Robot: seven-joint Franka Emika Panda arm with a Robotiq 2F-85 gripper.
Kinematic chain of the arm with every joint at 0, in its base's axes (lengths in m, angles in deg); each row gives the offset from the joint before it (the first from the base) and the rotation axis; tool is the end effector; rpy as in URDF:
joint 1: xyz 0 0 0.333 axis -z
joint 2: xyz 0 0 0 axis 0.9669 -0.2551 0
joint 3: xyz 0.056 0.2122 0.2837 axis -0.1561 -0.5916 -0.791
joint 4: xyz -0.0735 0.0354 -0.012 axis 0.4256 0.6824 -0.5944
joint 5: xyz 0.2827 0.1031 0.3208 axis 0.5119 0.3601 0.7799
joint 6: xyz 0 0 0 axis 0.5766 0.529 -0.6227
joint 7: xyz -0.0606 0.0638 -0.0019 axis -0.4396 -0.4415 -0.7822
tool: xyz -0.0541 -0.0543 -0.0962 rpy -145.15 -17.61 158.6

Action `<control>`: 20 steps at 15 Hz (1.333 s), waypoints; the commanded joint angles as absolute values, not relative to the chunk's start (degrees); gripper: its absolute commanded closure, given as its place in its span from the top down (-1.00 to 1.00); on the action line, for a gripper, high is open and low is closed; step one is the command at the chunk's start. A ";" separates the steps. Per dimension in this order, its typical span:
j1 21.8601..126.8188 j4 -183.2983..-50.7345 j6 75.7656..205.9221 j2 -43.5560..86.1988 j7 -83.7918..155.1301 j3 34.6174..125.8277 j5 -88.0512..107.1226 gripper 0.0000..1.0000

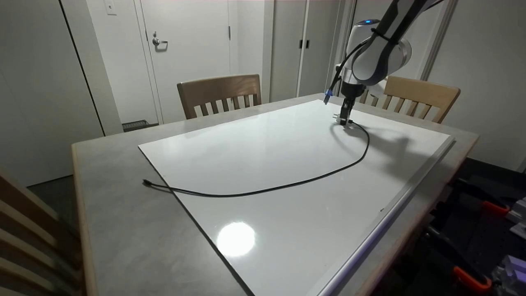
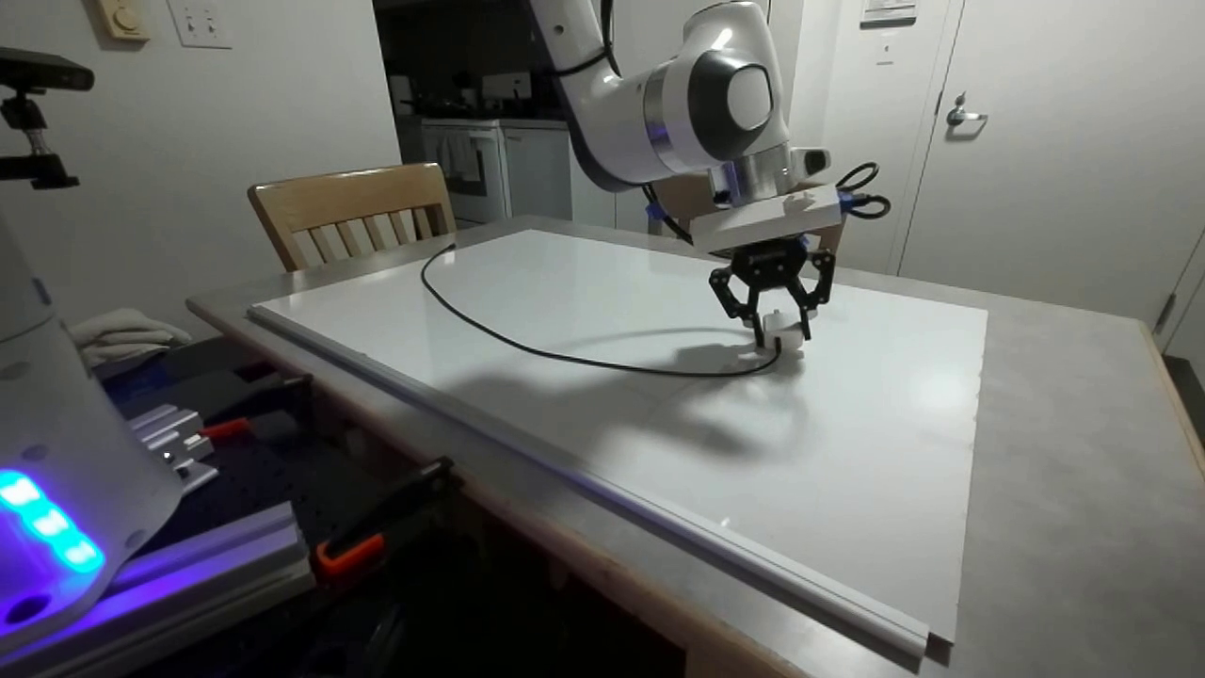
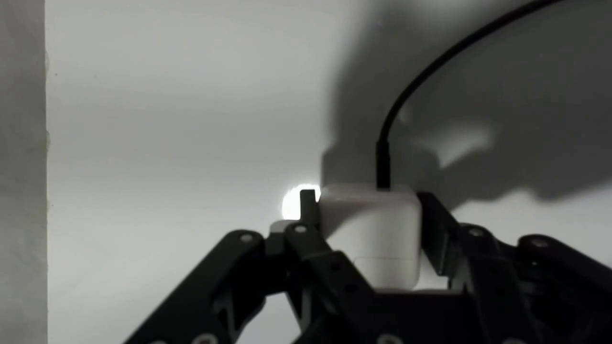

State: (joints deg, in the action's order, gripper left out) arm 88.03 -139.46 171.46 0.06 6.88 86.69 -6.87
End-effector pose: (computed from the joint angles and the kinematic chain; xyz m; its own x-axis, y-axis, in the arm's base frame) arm 0.6215 -0.2455 0.1234 0.9236 0.3808 0.0440 0.3509 -0.8861 0.3027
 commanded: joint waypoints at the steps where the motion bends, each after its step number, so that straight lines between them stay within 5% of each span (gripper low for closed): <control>1: 88.12 -139.11 171.11 -0.12 7.37 86.45 -7.43 -0.44; 9: 87.88 -139.20 171.39 -0.27 17.46 88.16 -3.05 -0.44; 10: 88.01 -139.19 171.40 -0.26 17.67 88.17 -2.66 0.06; 13: 87.86 -139.19 171.39 -0.26 17.67 88.17 -2.69 0.06; 14: 87.84 -139.19 171.39 -0.26 17.68 88.17 -2.69 -0.44; 20: 89.49 -139.40 174.58 -0.85 27.20 87.10 6.19 -0.44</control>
